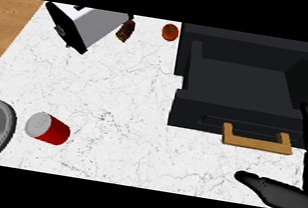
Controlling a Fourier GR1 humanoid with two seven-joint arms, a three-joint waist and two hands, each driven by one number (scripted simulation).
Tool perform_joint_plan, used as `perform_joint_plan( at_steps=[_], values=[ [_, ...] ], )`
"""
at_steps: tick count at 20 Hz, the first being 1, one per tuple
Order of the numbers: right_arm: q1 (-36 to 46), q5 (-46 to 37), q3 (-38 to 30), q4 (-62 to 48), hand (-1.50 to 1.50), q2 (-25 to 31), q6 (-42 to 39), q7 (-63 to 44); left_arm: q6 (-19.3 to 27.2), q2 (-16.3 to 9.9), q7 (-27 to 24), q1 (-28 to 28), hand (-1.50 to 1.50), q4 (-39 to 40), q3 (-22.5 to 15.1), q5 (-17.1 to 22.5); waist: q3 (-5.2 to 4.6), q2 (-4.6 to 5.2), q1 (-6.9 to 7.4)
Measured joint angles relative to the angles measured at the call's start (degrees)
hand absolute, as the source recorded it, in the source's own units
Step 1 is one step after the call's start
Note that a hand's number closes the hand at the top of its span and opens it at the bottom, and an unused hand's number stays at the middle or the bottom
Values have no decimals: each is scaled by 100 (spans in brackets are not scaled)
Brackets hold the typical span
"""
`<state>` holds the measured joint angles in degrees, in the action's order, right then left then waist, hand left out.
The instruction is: Pick up the can, place it into the drawer and close the drawer
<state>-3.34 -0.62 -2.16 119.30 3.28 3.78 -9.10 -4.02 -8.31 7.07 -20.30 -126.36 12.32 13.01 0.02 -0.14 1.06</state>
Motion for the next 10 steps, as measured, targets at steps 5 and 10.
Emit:
perform_joint_plan(
  at_steps=[5,10],
  values=[
    [-122,204,-253,56,-150,126,-92,-263,-113,-117,560,-378,-150,-318,635,630,-1,2,-47],
    [-196,344,-415,-50,-150,171,-226,-198,-228,-121,929,-281,-150,-420,954,883,-1,5,-78]
  ],
)
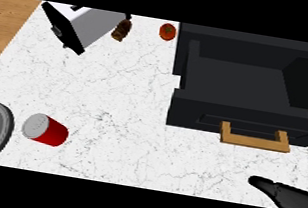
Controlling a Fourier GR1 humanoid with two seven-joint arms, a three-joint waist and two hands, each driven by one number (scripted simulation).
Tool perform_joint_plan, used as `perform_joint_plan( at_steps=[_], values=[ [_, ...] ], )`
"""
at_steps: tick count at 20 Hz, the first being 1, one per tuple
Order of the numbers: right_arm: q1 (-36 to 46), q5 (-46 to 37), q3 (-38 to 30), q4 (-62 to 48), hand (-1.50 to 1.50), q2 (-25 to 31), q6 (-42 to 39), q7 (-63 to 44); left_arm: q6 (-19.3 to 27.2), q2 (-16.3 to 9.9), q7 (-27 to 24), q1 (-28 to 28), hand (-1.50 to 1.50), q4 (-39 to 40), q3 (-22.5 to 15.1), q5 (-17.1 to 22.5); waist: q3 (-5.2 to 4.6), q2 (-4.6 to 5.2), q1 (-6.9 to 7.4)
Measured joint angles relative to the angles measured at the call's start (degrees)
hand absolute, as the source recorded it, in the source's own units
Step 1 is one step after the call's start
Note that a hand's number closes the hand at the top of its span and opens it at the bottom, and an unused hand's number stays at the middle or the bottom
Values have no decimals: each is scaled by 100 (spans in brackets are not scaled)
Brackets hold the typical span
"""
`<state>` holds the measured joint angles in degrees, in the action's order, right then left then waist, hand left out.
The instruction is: Pick up the can, place it into the drawer and close the drawer
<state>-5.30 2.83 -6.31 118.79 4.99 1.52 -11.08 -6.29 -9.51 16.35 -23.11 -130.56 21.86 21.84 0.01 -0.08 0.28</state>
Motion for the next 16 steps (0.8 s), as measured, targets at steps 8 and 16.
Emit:
perform_joint_plan(
  at_steps=[8,16],
  values=[
    [-5,4,-99,7,-150,-27,-57,98,-202,401,-182,227,-150,508,-240,-607,0,4,-20],
    [-225,175,-307,124,-150,-13,-226,223,-150,800,-799,166,-150,1239,-784,-1465,-1,5,-28]
  ],
)
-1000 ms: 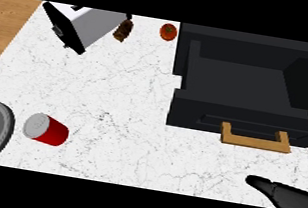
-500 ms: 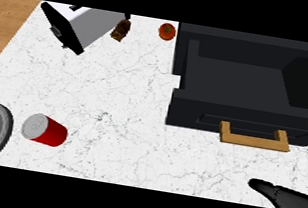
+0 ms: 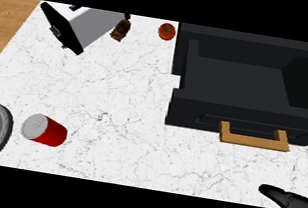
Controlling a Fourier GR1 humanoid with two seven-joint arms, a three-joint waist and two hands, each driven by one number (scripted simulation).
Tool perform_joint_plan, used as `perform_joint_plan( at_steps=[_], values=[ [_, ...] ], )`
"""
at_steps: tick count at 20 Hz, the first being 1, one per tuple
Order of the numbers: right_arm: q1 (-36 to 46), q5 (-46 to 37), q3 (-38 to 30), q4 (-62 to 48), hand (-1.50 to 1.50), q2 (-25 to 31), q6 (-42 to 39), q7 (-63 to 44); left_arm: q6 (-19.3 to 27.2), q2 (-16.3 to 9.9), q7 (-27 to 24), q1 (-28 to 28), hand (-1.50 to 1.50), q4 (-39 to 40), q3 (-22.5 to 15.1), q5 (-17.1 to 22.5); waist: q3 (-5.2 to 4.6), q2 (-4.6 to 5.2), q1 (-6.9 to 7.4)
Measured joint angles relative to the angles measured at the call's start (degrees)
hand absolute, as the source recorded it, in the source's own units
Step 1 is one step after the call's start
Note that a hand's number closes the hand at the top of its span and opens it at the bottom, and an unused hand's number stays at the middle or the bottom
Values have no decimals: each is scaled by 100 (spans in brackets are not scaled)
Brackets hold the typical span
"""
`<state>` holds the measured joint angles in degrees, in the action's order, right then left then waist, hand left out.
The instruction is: Pick up the can, place it into the drawer and close the drawer
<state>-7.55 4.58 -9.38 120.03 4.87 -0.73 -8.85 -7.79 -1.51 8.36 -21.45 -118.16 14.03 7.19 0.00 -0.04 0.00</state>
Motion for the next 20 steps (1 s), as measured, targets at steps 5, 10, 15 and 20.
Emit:
perform_joint_plan(
  at_steps=[5,10,15,20],
  values=[
    [-261,91,-76,260,-150,9,-148,-15,184,86,-670,1,-150,761,-215,-397,0,-1,-9],
    [-219,152,-215,312,-150,33,-190,-86,326,124,-1183,115,-150,1500,-210,-573,0,1,-5],
    [-228,205,-306,430,-150,56,-254,-214,531,106,-1732,375,-150,2341,-113,-668,-2,1,-10],
    [-273,153,-289,572,-150,-23,-279,-274,555,41,-2115,702,-150,3165,53,-655,-1,2,-11]
  ],
)
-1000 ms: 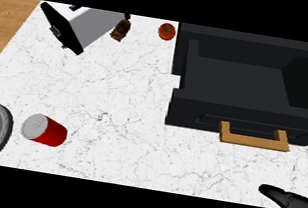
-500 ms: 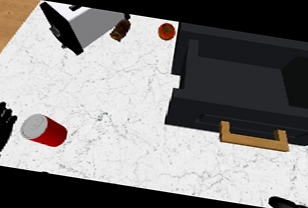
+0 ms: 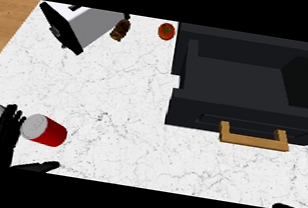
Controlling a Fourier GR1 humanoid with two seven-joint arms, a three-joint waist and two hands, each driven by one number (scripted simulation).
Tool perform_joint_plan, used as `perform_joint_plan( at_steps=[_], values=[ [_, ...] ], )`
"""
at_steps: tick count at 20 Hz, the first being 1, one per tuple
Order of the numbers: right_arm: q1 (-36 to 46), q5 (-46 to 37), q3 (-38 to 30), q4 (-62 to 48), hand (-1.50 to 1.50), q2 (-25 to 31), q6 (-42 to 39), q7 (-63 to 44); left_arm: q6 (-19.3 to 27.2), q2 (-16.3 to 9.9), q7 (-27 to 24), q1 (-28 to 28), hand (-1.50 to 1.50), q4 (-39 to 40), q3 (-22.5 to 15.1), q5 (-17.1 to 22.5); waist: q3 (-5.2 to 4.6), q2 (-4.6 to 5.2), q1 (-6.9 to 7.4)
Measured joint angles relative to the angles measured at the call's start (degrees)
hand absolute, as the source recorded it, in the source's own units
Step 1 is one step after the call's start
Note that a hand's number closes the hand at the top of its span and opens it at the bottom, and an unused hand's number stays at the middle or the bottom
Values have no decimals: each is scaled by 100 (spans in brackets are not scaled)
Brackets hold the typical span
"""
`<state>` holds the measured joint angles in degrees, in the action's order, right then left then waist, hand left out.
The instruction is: Pick up the can, place it into the drawer and close the drawer
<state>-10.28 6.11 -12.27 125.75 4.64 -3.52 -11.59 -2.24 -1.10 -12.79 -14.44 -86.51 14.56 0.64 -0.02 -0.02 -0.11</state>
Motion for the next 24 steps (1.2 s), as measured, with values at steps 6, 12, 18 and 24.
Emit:
perform_joint_plan(
  at_steps=[6,12,18,24],
  values=[
    [33,79,-159,41,-150,35,-82,-61,-48,-175,-644,419,-150,1209,233,46,0,1,-3],
    [108,64,-217,148,-150,22,-106,-259,-99,-370,-1073,762,-150,2130,419,203,0,0,0],
    [187,68,-269,315,-150,16,-103,-510,32,-526,-1578,1307,-150,3194,521,217,0,1,-7],
    [230,154,-423,222,-150,64,-243,-469,-48,-750,-2035,1908,-150,4169,536,286,0,2,-12]
  ],
)
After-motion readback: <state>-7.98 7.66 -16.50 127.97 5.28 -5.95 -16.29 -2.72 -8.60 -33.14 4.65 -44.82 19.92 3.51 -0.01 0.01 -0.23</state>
